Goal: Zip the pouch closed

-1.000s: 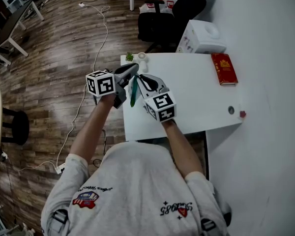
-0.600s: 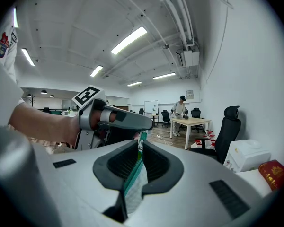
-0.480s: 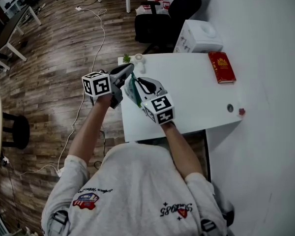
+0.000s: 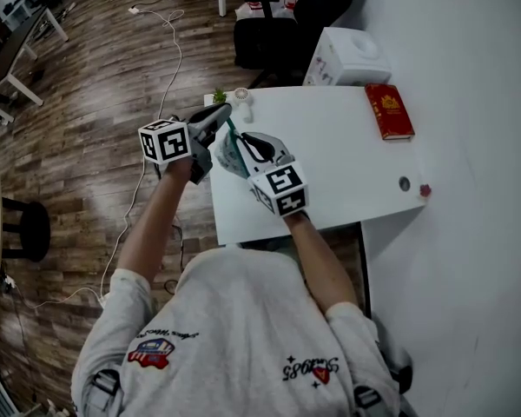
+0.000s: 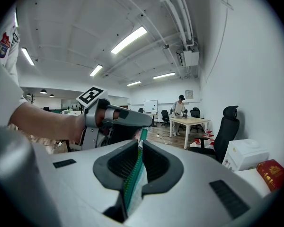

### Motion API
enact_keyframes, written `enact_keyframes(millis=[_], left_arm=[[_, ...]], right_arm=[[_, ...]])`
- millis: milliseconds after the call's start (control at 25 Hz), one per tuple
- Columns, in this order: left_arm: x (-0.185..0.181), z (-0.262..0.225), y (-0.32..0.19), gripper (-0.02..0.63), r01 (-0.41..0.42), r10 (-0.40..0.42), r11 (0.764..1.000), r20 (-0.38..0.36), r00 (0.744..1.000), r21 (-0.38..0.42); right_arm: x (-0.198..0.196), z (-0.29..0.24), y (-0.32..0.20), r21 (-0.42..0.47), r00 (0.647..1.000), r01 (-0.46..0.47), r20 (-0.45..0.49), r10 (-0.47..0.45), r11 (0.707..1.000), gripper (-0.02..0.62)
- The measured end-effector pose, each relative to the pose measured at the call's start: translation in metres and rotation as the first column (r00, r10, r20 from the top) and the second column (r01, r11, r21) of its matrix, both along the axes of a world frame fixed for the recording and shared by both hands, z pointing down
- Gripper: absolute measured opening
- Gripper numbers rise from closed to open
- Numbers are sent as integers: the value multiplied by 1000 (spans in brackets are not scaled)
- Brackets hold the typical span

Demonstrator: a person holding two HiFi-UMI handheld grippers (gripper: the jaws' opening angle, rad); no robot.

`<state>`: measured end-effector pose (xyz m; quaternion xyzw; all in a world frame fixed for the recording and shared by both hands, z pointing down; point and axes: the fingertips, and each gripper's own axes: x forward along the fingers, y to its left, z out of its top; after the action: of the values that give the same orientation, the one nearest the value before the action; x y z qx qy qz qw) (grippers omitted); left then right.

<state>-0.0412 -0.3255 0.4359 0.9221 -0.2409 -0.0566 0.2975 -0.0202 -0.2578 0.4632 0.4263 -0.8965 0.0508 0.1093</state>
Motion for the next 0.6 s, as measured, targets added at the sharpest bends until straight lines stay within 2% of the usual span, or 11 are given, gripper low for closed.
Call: enact_keyframes(millis=[200, 600], left_arm=[[-6, -3, -2, 17, 28, -28, 1000, -7, 1000, 12], [-13, -5, -14, 17, 43, -43, 999, 1, 999, 15]], right_arm=[[9, 11, 9, 2, 1000, -5, -3, 5, 1000, 34], [4, 9, 6, -9, 1000, 6, 18, -6, 1000, 32]])
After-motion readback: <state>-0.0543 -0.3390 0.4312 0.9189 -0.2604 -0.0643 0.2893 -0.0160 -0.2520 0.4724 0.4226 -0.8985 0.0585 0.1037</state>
